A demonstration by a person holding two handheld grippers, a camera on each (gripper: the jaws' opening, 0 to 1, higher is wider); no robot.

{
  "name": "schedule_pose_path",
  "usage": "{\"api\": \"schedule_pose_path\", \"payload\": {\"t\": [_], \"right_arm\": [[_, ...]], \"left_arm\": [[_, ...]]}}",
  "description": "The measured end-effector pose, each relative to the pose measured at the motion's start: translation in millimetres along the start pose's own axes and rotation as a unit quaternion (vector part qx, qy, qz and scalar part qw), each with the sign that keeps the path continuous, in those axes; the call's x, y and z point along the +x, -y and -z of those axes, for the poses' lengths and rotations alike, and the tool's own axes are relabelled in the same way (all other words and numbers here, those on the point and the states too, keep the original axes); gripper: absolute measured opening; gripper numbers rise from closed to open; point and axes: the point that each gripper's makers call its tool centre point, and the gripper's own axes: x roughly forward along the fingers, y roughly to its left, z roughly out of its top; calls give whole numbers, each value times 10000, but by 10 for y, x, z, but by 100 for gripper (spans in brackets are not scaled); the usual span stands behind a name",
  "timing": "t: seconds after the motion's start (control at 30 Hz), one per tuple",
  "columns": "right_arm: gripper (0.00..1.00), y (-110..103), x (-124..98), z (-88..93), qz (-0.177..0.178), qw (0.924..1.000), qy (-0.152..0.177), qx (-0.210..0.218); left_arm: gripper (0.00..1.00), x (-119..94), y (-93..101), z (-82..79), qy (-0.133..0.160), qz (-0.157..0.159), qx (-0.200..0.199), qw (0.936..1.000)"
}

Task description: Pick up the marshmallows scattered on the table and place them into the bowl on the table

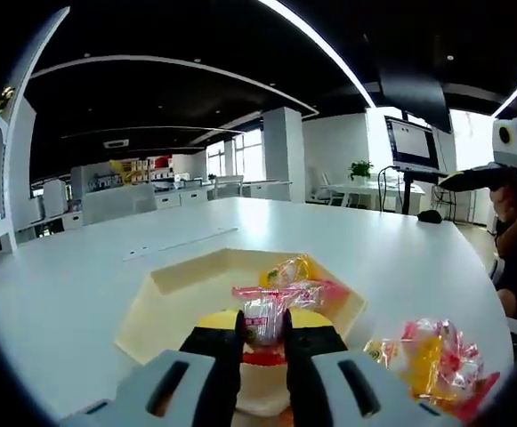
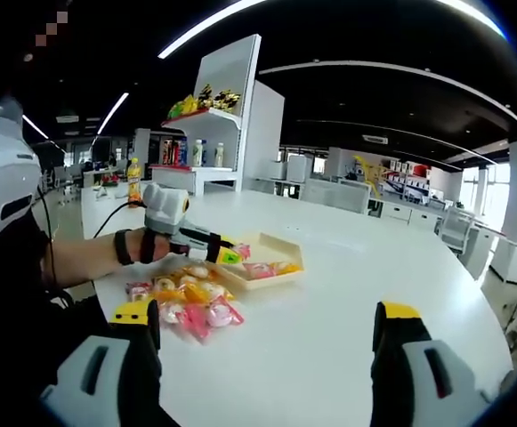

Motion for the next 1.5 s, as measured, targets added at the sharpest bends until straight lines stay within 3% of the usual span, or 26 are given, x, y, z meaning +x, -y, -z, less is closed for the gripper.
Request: {"api": "schedule_pose_path", "payload": {"t": [0.53,1.0,1.17,1.5], "right_arm": [[97,38,-22,16,27,10000,24,37],[97,39,-36,-11,40,10000,27,9],[97,22,-30,-35,6,10000,57,24],[97,44,-55,-50,12,10000,87,13]], "left_arm": [[19,26,-41,42,-68,26,-371,9993],[21,26,-9,27,-52,82,-356,9993],[33,16,16,10,-10,145,-381,9992],[47,-18,81,-2,116,223,-383,9990]]}}
